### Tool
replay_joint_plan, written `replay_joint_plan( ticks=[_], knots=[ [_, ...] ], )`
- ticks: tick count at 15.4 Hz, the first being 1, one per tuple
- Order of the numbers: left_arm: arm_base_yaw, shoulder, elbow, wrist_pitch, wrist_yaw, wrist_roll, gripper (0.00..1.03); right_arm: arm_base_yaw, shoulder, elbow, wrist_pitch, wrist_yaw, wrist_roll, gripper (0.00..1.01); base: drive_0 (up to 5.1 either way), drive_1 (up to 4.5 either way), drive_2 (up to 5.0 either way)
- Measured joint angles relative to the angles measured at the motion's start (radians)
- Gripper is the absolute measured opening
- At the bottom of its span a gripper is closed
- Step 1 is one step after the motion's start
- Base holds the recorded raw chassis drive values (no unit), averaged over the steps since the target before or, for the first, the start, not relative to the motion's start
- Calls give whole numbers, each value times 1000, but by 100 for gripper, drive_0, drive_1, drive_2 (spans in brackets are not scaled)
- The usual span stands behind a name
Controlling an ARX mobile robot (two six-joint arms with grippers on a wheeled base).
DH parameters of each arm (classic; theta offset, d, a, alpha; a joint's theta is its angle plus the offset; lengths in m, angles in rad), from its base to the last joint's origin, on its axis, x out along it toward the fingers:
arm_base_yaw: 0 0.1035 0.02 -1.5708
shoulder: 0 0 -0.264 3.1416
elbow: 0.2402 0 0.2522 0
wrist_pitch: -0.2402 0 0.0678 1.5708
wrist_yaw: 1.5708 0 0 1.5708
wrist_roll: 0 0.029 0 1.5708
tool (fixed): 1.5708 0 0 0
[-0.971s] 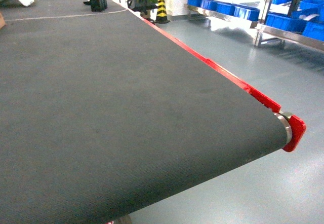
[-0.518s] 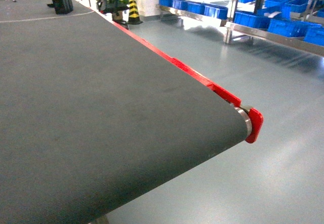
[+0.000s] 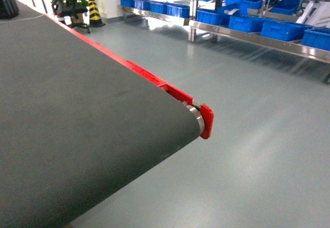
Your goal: Sort blue parts and orange caps into right shelf containers
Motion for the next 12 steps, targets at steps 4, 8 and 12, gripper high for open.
replay_joint_plan(
  ticks=[4, 8, 12],
  knots=[
    [0, 0, 0, 0, 0, 0, 43, 0, 0, 0, 0, 0, 0, 46, -158, -158, -158],
    [0, 0, 0, 0, 0, 0, 43, 0, 0, 0, 0, 0, 0, 46, -169, -169, -169],
    [0, 0, 0, 0, 0, 0, 43, 0, 0, 0, 0, 0, 0, 46, -162, -162, -162]
  ],
)
